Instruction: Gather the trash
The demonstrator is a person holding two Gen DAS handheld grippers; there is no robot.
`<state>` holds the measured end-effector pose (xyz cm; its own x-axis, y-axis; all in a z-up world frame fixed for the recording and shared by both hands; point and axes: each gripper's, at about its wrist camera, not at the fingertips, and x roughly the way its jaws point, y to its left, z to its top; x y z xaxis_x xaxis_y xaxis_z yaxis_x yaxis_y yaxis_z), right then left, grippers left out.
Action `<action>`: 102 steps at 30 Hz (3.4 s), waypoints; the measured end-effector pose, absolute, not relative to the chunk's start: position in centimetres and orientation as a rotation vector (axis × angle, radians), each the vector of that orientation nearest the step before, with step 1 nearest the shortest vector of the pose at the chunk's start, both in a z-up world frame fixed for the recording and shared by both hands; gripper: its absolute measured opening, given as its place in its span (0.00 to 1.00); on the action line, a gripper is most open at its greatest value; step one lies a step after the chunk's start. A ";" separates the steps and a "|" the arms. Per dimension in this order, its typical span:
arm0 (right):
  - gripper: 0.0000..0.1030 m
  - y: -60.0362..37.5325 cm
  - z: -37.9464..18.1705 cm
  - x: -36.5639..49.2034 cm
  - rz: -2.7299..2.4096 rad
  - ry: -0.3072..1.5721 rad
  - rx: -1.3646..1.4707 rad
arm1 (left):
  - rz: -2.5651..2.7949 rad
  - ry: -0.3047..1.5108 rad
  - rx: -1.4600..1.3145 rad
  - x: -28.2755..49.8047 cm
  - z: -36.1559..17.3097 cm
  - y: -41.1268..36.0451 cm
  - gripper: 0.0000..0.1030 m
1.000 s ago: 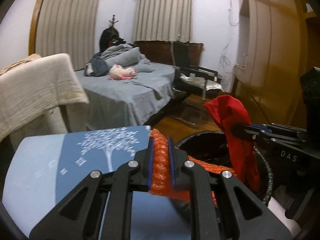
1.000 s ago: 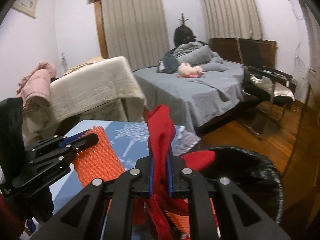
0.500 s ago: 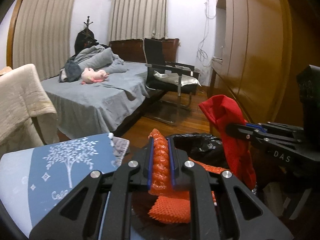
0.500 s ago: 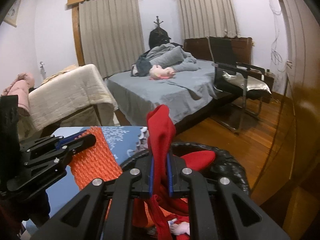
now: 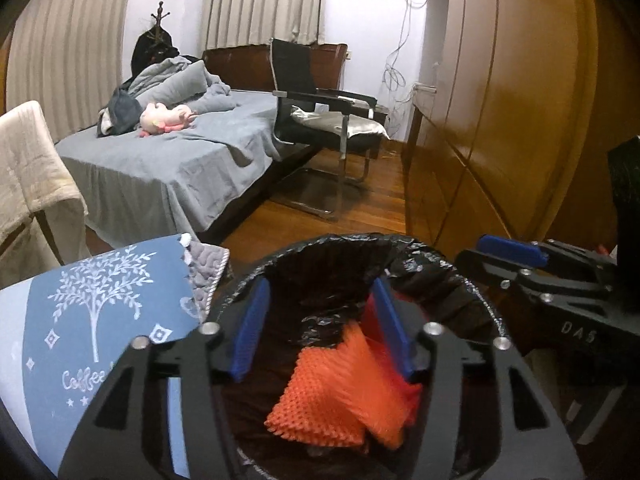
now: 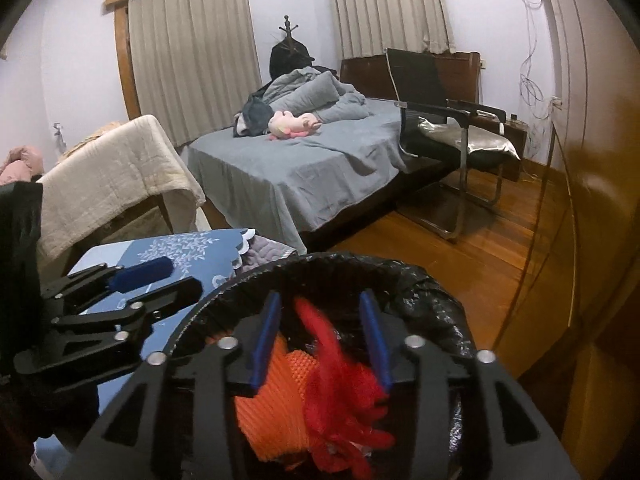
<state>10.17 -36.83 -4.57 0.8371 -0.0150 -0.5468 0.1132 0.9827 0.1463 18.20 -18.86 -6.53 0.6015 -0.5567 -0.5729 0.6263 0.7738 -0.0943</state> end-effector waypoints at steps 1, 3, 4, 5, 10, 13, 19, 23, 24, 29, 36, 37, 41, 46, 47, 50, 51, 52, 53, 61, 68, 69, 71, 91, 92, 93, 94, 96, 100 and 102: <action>0.50 -36.8 -4.5 10.1 -0.072 0.572 0.175 | -0.678 0.617 0.121 18.2 -6.4 -18.5 0.64; 0.61 -36.7 -4.1 10.0 -0.077 0.562 0.173 | -0.649 0.610 0.119 18.1 -6.2 -17.5 0.73; 0.64 -36.6 -4.0 9.8 -0.078 0.555 0.170 | -0.638 0.608 0.118 18.1 -6.1 -17.1 0.75; 0.69 -36.4 -3.7 9.7 -0.077 0.549 0.165 | -0.619 0.604 0.116 18.0 -5.9 -16.5 0.79; 0.93 -35.4 -2.6 9.2 -0.059 0.533 0.152 | -0.552 0.586 0.116 17.2 -4.5 -13.9 0.90; 0.94 -34.5 -2.0 8.9 -0.039 0.537 0.153 | -0.513 0.582 0.107 16.3 -3.7 -12.5 0.94; 0.94 -32.3 -0.8 7.8 -0.002 0.554 0.154 | -0.450 0.579 0.093 14.2 -2.4 -10.3 0.94; 0.94 -31.1 -0.2 7.0 0.013 0.560 0.153 | -0.423 0.571 0.084 12.8 -1.7 -9.3 0.94; 0.94 -30.9 -0.1 7.0 0.017 0.561 0.155 | -0.419 0.570 0.084 12.5 -1.5 -9.1 0.94; 0.94 -29.7 0.3 6.4 0.033 0.565 0.143 | -0.398 0.555 0.081 11.1 -0.9 -8.5 0.94; 0.94 -28.6 0.6 5.8 0.048 0.562 0.128 | -0.377 0.549 0.070 10.3 -0.3 -7.9 0.94; 0.94 -28.6 0.6 5.8 0.048 0.562 0.126 | -0.374 0.549 0.068 10.2 -0.3 -7.8 0.94; 0.94 -28.4 0.7 5.7 0.047 0.559 0.123 | -0.369 0.541 0.066 9.8 0.1 -7.7 0.94; 0.94 -28.3 0.8 5.8 0.049 0.559 0.119 | -0.369 0.542 0.066 9.9 0.1 -7.7 0.94; 0.94 -28.3 0.8 5.7 0.049 0.558 0.118 | -0.368 0.542 0.066 9.8 0.2 -7.6 0.94; 0.94 -28.1 0.9 5.7 0.049 0.558 0.119 | -0.368 0.540 0.065 9.8 0.3 -7.6 0.94; 0.94 -28.2 0.8 5.7 0.049 0.558 0.118 | -0.367 0.540 0.065 9.7 0.4 -7.5 0.94; 0.94 -28.2 0.8 5.7 0.049 0.558 0.117 | -0.366 0.539 0.064 9.7 0.4 -7.3 0.94; 0.94 -28.1 0.8 5.7 0.049 0.559 0.116 | -0.365 0.540 0.063 9.6 0.5 -7.3 0.94; 0.94 -28.2 0.8 5.7 0.049 0.559 0.118 | -0.366 0.540 0.063 9.6 0.6 -7.2 0.94; 0.94 -28.2 0.8 5.7 0.049 0.558 0.117 | -0.365 0.539 0.063 9.6 0.6 -7.2 0.94; 0.94 -28.1 0.8 5.7 0.049 0.558 0.117 | -0.365 0.538 0.063 9.6 0.7 -7.2 0.94; 0.94 -28.2 0.8 5.7 0.048 0.557 0.117 | -0.366 0.538 0.063 9.6 0.6 -7.2 0.94; 0.94 -28.1 0.8 5.7 0.049 0.557 0.117 | -0.365 0.537 0.064 9.6 0.8 -7.1 0.94; 0.94 -28.1 0.8 5.7 0.049 0.556 0.117 | -0.364 0.537 0.064 9.6 0.7 -7.1 0.94; 0.94 -28.0 0.8 5.7 0.049 0.557 0.117 | -0.365 0.538 0.064 9.6 0.6 -7.1 0.94; 0.94 -28.0 0.8 5.7 0.049 0.556 0.117 | -0.365 0.538 0.064 9.6 0.7 -7.1 0.94; 0.94 -28.0 0.8 5.7 0.048 0.556 0.117 | -0.365 0.537 0.064 9.6 0.7 -7.1 0.94; 0.94 -28.1 0.8 5.7 0.050 0.557 0.117 | -0.365 0.537 0.064 9.6 0.6 -7.1 0.94; 0.94 -28.1 0.8 5.7 0.050 0.556 0.117 | -0.364 0.537 0.064 9.6 0.6 -7.1 0.94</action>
